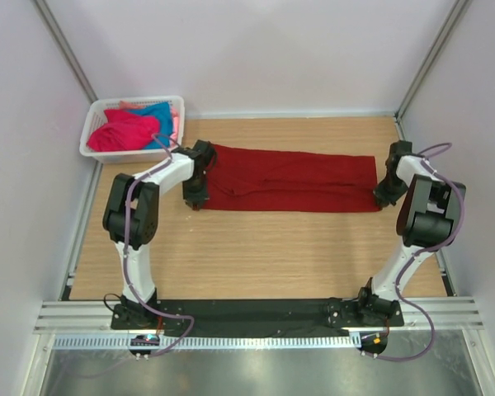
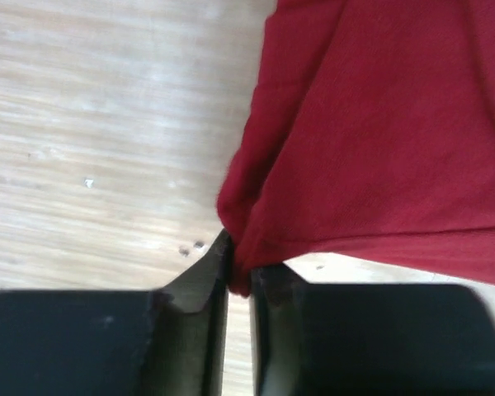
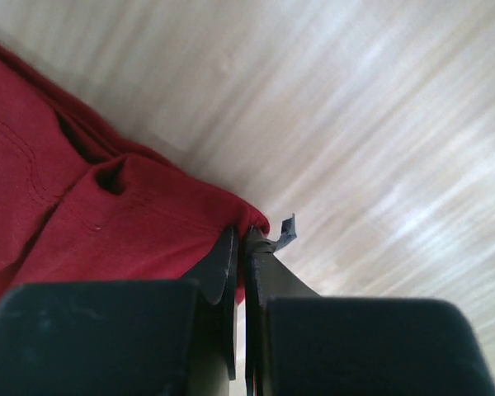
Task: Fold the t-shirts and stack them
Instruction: Fold the tshirt
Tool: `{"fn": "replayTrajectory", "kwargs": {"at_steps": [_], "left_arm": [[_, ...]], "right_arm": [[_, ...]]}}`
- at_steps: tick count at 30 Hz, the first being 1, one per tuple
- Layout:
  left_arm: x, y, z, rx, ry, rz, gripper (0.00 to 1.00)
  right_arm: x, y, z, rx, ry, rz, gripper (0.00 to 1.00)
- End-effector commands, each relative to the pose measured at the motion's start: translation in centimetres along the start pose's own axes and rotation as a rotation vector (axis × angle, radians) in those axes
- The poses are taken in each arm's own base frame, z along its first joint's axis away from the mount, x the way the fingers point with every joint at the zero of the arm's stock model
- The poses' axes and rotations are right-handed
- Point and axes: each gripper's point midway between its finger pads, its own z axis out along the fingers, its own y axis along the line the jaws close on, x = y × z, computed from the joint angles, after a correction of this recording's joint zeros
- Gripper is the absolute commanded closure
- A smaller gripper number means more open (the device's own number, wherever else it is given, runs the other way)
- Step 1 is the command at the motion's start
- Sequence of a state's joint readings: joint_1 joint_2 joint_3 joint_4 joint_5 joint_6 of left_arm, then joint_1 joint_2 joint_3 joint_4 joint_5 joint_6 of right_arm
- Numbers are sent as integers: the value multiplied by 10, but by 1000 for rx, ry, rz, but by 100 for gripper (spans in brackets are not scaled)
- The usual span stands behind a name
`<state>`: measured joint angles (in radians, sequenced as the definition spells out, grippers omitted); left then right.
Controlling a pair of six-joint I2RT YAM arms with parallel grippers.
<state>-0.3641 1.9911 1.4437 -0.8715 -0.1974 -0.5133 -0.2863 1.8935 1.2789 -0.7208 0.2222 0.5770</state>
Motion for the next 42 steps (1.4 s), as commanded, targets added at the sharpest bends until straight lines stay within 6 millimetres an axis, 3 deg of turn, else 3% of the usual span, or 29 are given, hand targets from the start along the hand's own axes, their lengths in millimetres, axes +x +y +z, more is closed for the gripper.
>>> {"fn": "replayTrajectory", "kwargs": {"at_steps": [1,2,6,10,12,16,25,30,37,38,42], "left_arm": [[22,21,-19,-39,51,10,73],[24,22,-22,-37,54,3,60],[5,18,-52,-2,-20,-15,48],[-36,-29,-94,214,-120,-92,44],[-45,-59,-102,337,-129,-124,43],[-48,-100,-89,455,-54,-257,42],[-55,-148,-56,471,-31,-289,42],[-53,-157,-39,448,0,-307,47],[-80,-164,-49,447,-90,-290,68],[-84,-167,-54,456,-103,-283,75],[-92,-170,-53,437,-121,-258,83]], "right_arm": [[13,-34,-10,80,11,-42,94],[14,-33,-10,70,14,-38,90],[15,-31,-18,55,24,-41,72],[0,-27,-37,41,-8,-26,58],[-4,-27,-44,41,-15,-25,56],[-19,-22,-56,22,-43,-24,53],[-21,-8,-52,-26,-26,-15,54],[-23,-4,-53,-38,-25,-17,53],[-20,0,-52,-59,-12,-16,54],[-20,0,-51,-61,-13,-14,54],[-17,1,-48,-63,1,-18,54]]}}
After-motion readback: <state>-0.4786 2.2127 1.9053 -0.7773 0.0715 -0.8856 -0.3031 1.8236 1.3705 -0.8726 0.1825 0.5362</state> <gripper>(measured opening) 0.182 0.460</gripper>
